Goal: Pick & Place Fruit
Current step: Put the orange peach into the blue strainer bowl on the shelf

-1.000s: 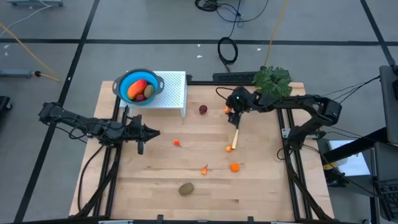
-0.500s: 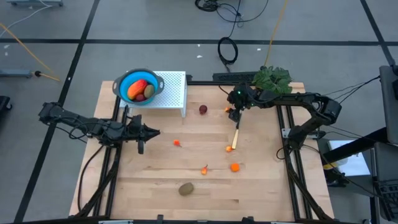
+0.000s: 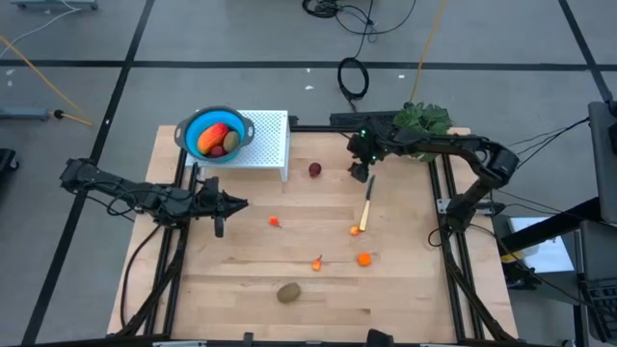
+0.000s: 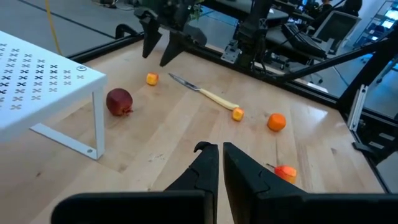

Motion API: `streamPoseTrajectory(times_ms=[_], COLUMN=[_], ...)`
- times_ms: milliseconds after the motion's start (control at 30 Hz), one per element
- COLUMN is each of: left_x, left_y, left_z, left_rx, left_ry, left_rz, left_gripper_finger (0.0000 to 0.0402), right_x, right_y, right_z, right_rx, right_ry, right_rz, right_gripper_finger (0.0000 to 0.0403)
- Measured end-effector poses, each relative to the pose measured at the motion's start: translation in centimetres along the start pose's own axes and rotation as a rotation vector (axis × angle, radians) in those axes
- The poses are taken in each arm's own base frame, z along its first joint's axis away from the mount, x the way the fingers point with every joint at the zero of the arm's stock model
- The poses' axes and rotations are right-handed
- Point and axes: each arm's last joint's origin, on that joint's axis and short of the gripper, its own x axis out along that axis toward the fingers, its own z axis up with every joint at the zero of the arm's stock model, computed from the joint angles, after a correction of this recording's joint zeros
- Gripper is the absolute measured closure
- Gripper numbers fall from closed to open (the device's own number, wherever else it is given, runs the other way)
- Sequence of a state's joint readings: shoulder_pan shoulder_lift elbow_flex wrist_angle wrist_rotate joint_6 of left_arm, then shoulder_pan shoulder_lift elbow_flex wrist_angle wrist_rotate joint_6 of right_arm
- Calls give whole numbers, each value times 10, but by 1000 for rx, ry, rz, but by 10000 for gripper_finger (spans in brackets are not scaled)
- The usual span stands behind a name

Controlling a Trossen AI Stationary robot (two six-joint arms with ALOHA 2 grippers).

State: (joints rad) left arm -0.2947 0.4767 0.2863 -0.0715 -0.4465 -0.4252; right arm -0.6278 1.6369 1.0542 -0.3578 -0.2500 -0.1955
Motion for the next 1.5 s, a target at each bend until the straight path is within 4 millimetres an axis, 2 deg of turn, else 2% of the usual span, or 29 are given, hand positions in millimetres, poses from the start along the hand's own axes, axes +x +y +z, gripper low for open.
streamPoseTrajectory(times_ms=[233,500,1000,1500], left_x=[0,0,0,0], left_y=[0,0,0,0], left_z=[0,0,-1,0], left_rx=[-4,1,4,3], left_ry=[0,2,5,5], left_rz=[0,0,2,2], left_gripper_finger=[380,380,380,380], right_x=[18,28,43,45], right_y=[-6,-9,-10,-8], right_z=[6,0,-4,-5], right_rx=[-57,-73,-106,-107], right_ry=[127,204,239,251], right_rz=[20,-32,-52,-47], right_gripper_finger=[142,142,144,217])
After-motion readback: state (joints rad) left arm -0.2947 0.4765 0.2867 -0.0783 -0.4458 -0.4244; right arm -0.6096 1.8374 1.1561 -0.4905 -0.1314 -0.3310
